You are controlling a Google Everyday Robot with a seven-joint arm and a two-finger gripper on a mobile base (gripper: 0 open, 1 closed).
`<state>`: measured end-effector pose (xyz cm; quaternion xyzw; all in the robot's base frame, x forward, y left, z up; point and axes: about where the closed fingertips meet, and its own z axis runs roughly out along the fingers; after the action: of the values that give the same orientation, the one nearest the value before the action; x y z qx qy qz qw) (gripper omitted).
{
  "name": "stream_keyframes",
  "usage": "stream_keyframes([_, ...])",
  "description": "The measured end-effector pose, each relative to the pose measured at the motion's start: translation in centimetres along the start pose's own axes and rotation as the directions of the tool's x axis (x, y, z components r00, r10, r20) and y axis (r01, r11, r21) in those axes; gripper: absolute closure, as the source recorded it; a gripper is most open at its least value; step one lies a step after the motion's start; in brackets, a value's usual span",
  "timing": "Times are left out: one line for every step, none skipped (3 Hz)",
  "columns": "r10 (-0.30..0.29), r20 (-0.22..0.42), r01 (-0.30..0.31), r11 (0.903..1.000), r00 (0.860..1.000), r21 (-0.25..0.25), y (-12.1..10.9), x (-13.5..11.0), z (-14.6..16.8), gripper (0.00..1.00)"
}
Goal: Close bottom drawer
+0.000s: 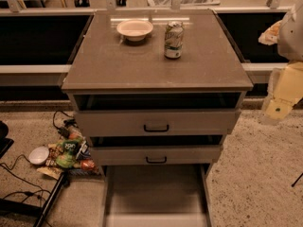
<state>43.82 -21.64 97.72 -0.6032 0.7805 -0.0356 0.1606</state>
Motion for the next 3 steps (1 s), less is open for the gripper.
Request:
stream_keyframes([0.000, 0.000, 0.000, 1.0000, 1.000, 0.000, 0.0, 0.0, 0.0, 0.00])
stream_keyframes([0.022, 0.011, -0.022, 0.9998, 1.000, -0.003, 1.5, 0.7, 1.4, 0.00])
stream_keyframes([0.075, 0.076, -0.075, 0.9972, 0.994, -0.007, 5.1, 2.5, 4.8, 0.00])
